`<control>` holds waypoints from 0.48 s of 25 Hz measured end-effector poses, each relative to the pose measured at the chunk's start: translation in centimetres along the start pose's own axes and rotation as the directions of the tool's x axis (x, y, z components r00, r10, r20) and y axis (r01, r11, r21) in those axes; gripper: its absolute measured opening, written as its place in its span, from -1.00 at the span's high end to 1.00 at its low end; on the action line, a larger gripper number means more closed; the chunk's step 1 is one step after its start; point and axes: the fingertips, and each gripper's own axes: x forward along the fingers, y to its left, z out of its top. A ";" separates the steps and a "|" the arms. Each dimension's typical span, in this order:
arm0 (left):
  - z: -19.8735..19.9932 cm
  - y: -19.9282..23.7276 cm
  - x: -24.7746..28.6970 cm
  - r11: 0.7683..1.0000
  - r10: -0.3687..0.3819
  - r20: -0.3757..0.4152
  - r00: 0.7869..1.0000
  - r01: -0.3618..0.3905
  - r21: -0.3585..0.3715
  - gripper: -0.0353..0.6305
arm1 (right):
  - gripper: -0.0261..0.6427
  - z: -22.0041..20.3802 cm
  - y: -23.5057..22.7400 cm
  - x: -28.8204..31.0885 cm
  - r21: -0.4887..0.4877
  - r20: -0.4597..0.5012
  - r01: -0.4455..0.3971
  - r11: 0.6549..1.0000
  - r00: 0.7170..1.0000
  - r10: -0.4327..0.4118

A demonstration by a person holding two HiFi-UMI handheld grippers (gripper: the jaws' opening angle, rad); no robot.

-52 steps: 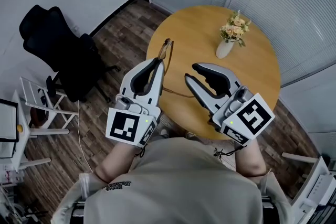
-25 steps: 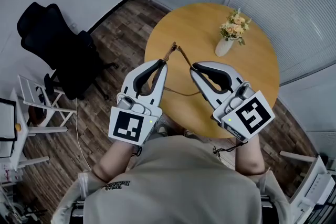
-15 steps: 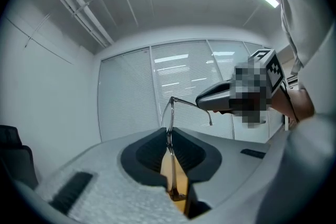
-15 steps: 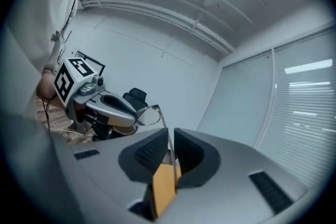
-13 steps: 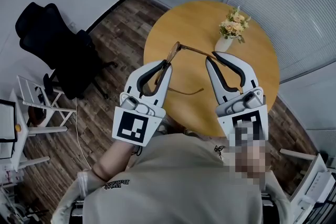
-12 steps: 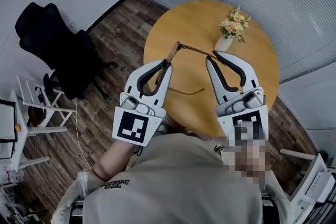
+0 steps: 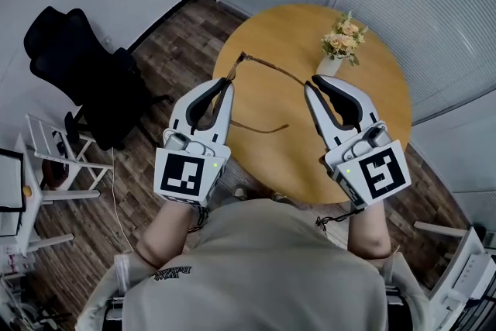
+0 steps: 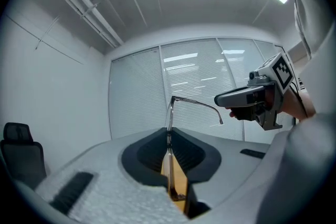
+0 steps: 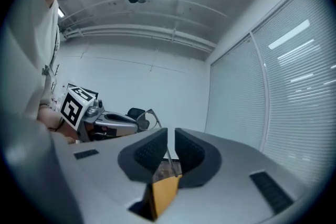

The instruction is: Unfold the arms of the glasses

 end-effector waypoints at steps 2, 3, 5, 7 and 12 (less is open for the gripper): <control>0.5 1.1 -0.2 1.000 0.019 0.015 1.000 -0.019 0.018 0.78 | 0.78 0.6 -1.1 -0.6 0.024 0.024 0.026 0.999 0.999 -0.027; 0.9 1.6 -0.2 0.999 0.028 0.026 0.999 -0.029 0.024 0.78 | 0.78 1.1 -1.6 -0.9 0.032 0.038 0.041 0.999 0.998 -0.042; 2.0 2.5 -0.4 0.999 0.045 0.053 0.998 -0.046 0.027 0.78 | 0.78 2.2 -2.5 -1.5 0.035 0.065 0.074 0.997 0.995 -0.077; 3.1 3.2 -0.6 0.998 0.059 0.079 0.995 -0.062 0.028 0.78 | 0.78 3.3 -3.4 -2.2 0.031 0.092 0.104 0.994 0.990 -0.107; 5.4 4.7 -0.9 0.995 0.091 0.133 0.987 -0.097 0.037 0.78 | 0.78 5.8 -5.1 -4.0 0.027 0.163 0.160 0.987 0.973 -0.162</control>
